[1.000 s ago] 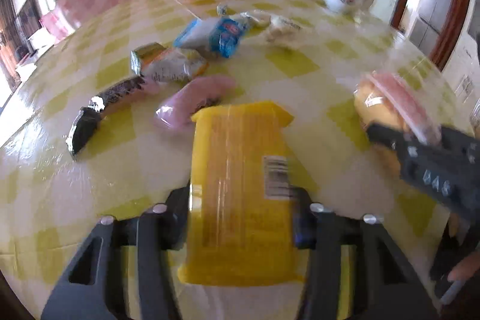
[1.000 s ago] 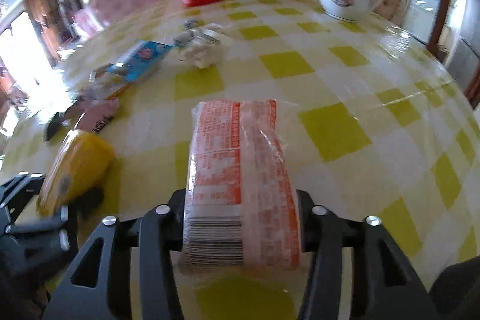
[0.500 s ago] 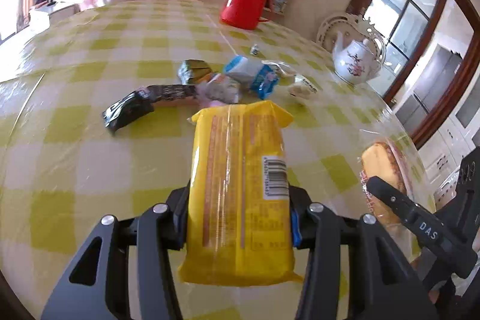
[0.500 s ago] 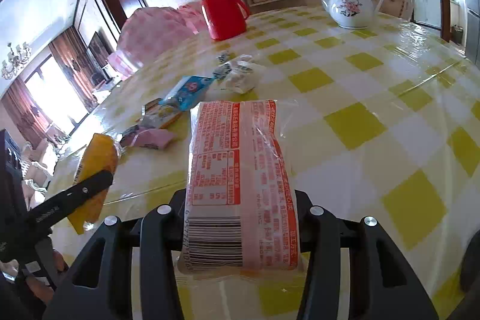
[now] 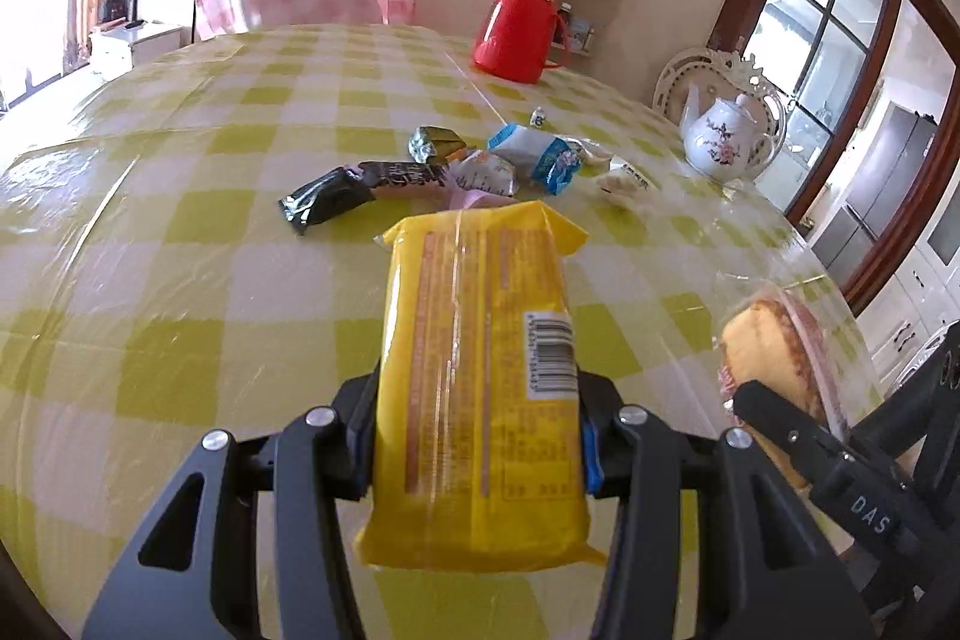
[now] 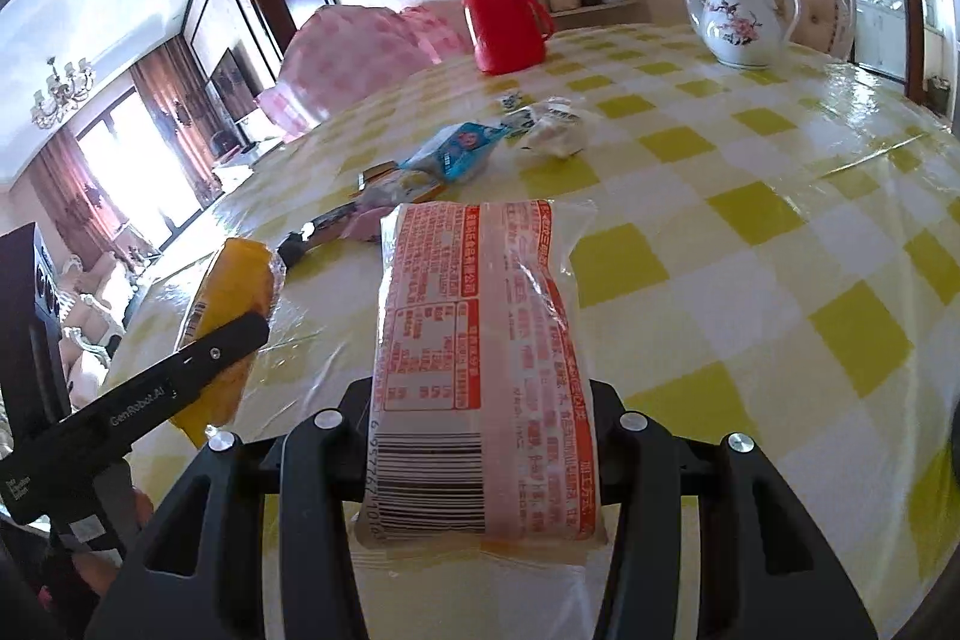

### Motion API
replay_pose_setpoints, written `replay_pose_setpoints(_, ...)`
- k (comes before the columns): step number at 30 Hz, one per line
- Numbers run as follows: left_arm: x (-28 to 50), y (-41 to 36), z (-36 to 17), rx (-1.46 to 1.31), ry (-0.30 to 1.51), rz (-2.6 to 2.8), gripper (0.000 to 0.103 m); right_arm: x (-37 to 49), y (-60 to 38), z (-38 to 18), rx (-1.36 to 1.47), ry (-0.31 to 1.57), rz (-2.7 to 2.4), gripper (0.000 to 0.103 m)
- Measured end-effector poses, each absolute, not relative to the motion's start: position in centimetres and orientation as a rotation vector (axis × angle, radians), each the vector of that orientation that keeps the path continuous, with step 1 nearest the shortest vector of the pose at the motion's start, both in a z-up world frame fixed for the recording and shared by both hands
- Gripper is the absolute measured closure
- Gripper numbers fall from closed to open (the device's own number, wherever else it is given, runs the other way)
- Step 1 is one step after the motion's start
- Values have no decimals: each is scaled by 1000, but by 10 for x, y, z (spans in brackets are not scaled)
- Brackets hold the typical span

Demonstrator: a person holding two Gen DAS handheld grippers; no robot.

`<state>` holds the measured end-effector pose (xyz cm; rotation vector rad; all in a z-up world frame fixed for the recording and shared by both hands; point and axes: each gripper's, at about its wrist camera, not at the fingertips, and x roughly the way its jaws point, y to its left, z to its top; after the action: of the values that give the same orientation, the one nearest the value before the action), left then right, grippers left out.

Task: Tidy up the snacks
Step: 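Lift the yellow pack and red-printed bread pack toward the white box, then carry both packs over the white box and open both tools to drop them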

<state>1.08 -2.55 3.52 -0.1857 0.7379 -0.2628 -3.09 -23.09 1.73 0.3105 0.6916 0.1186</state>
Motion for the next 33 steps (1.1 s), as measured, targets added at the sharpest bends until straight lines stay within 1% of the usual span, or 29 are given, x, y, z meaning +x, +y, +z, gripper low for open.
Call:
replay_pose_setpoints(14, -51, -4, 47, -179, 655, -242, 55, -69, -199, 17, 300, 675, 183, 57)
replay_pose_setpoints(26, -112, 38, 52, -115, 710, -201, 55, -99, -150, 17, 266, 697, 309, 57)
replay_pose_setpoints(33, -141, 72, 52, -129, 724, -193, 55, -107, -119, 18, 226, 715, 378, 57)
